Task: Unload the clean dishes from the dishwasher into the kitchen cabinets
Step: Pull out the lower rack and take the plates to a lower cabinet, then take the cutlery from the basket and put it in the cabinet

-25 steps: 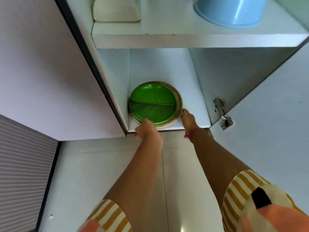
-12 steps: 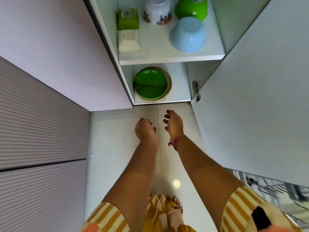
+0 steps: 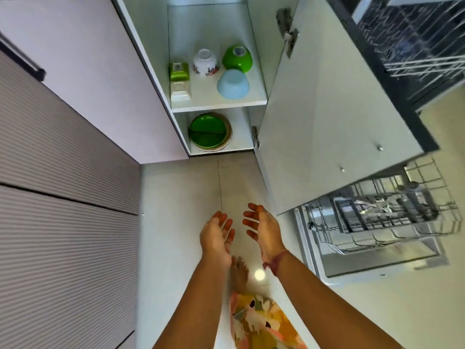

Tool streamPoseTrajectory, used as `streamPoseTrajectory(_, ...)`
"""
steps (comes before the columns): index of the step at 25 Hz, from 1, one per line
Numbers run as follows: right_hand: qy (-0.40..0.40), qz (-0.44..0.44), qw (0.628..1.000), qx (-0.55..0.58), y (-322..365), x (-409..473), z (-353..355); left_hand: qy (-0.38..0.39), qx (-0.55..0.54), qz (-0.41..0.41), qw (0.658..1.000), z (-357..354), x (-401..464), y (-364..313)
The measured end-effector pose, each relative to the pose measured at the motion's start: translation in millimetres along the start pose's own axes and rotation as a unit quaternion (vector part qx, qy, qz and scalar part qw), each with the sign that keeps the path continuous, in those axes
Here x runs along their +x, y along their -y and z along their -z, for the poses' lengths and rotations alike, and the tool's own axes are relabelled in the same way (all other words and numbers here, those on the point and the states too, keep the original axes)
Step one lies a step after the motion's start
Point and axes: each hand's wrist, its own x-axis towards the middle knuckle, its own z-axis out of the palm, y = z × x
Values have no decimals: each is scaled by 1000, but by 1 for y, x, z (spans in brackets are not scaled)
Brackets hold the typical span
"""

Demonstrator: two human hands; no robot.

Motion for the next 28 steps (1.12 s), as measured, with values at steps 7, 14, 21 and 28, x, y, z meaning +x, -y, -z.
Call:
streamPoseTrajectory(7,-31,21,999,9,-47,-57,87,27,2,28,999,27,-64,98)
streamPoseTrajectory(14,-80,18,995,-61,-52,-89,187,26,63,46,997,26,-117,179)
streamPoseTrajectory(21,-87,70,959,-260,-12,-51,311,27,123,44,991,-50,-124,243)
streamPoseTrajectory(28,-50,121,890,-438,57,50,430,15,219,40,975,-215,-92,309)
